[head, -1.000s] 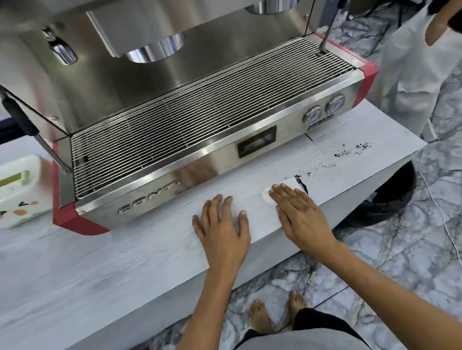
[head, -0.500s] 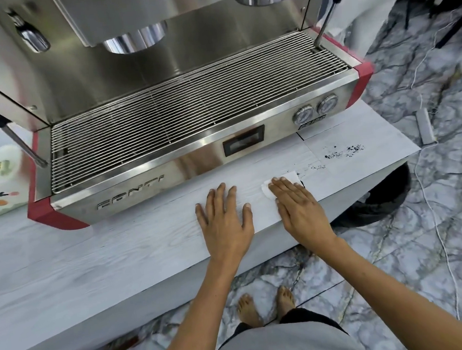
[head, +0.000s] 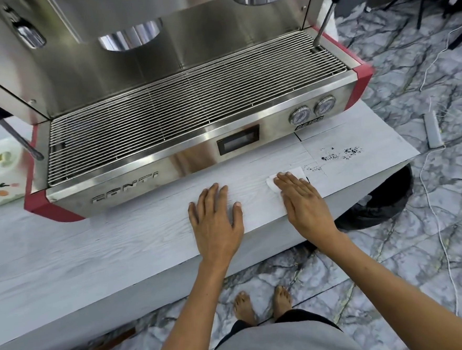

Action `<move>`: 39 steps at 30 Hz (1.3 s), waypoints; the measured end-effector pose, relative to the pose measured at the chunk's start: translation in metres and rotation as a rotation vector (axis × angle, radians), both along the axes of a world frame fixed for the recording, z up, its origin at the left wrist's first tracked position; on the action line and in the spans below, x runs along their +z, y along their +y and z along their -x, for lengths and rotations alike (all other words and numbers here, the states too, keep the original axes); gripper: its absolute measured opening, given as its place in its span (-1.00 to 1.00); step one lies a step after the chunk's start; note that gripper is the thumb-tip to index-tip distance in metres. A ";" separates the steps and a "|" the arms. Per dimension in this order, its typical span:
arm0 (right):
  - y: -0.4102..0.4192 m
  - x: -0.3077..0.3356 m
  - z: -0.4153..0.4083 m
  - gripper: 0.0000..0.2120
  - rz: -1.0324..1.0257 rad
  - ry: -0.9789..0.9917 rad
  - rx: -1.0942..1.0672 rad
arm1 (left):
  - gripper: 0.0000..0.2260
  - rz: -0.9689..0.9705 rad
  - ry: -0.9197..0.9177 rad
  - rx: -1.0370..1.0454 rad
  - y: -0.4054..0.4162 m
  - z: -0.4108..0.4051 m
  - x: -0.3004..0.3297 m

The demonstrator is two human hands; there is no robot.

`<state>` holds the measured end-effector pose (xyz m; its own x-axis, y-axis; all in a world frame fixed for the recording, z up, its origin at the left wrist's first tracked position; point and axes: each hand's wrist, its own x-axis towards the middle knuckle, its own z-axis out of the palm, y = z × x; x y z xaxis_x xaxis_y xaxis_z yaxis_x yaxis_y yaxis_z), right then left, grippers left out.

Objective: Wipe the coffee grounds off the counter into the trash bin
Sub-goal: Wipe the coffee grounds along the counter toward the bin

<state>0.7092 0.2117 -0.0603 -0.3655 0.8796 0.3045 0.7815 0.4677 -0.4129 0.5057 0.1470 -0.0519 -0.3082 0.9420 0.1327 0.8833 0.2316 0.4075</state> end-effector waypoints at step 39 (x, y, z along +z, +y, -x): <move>0.009 0.004 0.048 -0.57 0.021 -0.126 0.074 | -0.56 -0.028 -0.091 0.043 0.019 -0.012 0.003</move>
